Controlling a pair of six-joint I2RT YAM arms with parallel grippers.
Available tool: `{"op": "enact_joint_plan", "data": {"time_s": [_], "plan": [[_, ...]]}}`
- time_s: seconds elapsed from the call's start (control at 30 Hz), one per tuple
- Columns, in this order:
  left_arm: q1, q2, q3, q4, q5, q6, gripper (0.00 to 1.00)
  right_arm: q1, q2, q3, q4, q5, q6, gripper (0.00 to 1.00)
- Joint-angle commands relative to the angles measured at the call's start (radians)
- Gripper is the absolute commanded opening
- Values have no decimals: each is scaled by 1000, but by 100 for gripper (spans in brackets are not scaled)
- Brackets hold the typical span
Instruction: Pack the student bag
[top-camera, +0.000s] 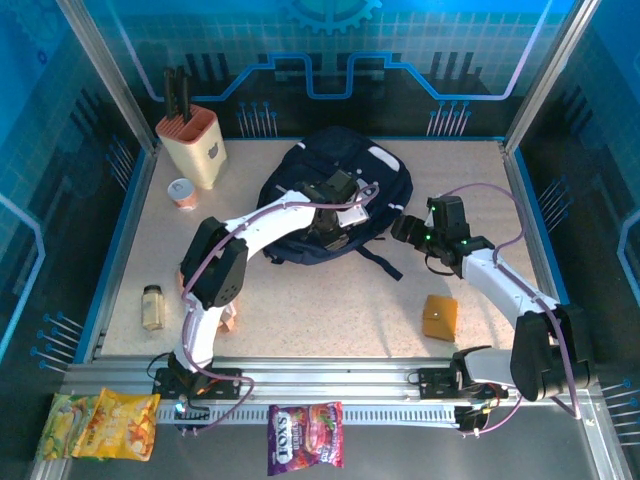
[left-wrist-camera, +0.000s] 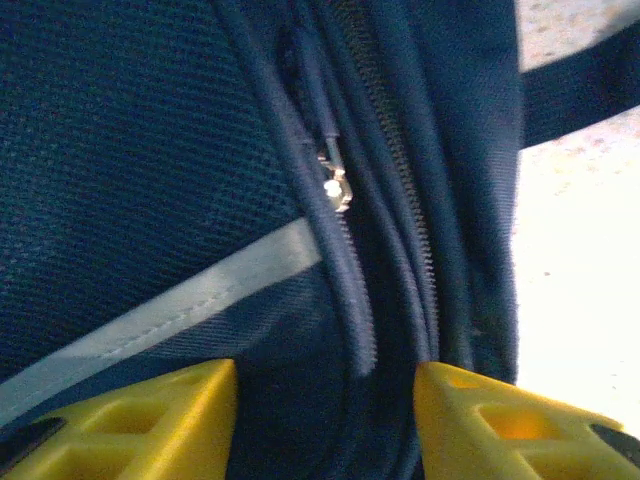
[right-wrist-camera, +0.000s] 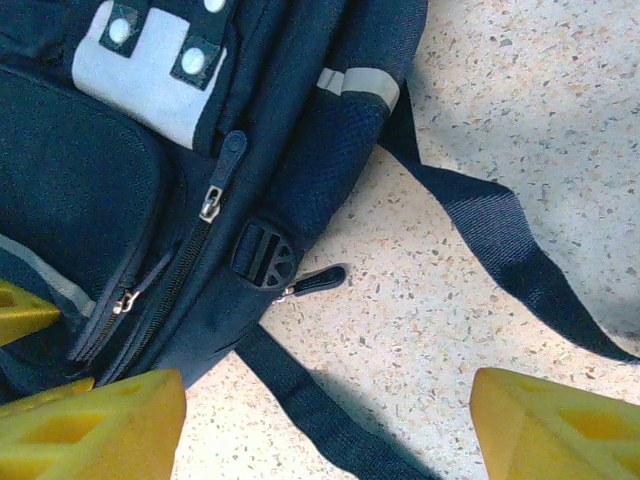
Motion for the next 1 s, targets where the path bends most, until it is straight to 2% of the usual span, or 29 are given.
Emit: {"op": "enact_joint_plan", "data": {"time_s": [0.0,0.13,0.3,0.37,0.43,0.5,0.73,0.77,0.87,0.97], "plan": [[0,8,37,21,-40,8,40,-18,-1,-12,45,-33,19,75],[2,0,38,40,-39,-4,30,-19,22,-8,81,-73,21,75],[5,-1,35,49,-38,-13,27,-19,73,12,115,-124,25,74],[9,-4,32,53,-32,-11,30,-20,94,22,123,-139,30,74],[8,1,35,53,-33,-3,41,-20,110,30,134,-149,36,73],[8,14,36,54,-48,3,42,-20,119,33,140,-148,41,73],[9,21,52,45,-43,-14,26,-21,140,52,143,-151,45,73],[10,17,54,42,-37,-16,26,-23,144,55,143,-151,45,73],[6,30,63,10,-39,0,38,-24,156,68,145,-154,51,72],[5,62,66,-5,-103,11,39,-24,166,78,151,-155,59,72]]}}
